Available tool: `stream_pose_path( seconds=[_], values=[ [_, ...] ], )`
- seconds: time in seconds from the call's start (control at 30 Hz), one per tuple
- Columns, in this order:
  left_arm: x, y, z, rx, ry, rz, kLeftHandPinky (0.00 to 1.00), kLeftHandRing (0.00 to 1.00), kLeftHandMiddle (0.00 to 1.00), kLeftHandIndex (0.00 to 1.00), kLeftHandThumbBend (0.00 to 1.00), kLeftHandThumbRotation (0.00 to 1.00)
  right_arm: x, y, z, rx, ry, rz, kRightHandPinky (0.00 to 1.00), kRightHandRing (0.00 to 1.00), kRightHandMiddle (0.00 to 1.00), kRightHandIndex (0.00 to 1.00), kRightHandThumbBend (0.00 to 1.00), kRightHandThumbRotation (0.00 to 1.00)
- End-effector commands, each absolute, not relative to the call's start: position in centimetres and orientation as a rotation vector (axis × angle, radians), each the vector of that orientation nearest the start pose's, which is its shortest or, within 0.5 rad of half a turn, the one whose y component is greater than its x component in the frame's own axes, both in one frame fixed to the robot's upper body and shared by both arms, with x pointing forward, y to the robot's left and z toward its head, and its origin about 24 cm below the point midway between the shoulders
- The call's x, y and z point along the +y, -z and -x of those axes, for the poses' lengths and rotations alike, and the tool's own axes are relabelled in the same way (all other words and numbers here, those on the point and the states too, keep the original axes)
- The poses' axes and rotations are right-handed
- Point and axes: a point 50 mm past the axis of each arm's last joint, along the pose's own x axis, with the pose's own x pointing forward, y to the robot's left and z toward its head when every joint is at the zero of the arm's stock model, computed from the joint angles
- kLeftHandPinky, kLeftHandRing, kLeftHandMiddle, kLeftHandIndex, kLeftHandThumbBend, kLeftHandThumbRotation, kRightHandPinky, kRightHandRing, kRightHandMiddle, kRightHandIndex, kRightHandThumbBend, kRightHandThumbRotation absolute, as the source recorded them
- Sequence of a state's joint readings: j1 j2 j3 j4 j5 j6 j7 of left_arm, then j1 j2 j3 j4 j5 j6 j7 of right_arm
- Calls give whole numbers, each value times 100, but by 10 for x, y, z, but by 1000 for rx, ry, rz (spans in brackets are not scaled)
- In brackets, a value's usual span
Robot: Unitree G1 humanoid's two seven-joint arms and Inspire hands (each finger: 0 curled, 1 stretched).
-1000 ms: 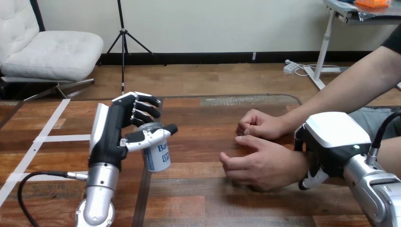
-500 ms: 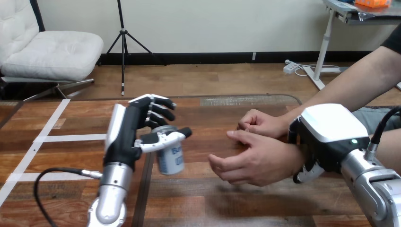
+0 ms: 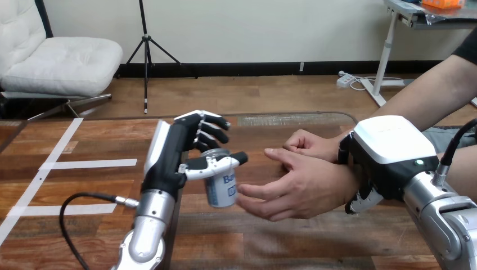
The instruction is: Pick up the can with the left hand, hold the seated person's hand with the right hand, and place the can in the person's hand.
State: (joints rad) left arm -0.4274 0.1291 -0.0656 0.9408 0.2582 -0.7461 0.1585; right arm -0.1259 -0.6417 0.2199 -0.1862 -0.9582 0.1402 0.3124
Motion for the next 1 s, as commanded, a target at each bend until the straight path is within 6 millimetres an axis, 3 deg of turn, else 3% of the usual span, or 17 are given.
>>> stream_pose_path(
  seconds=[0.0, 0.97],
  values=[
    [124, -61, -328, -423, 161, -337, 35, 40, 50, 53, 75, 5, -195, -130, -274, -100, -199, 1624, 24, 32, 41, 49, 86, 0],
    [104, -61, -327, -431, 226, -341, 36, 41, 49, 52, 76, 6, -187, -134, -271, -146, -215, 1597, 31, 38, 46, 50, 86, 0]
  ],
)
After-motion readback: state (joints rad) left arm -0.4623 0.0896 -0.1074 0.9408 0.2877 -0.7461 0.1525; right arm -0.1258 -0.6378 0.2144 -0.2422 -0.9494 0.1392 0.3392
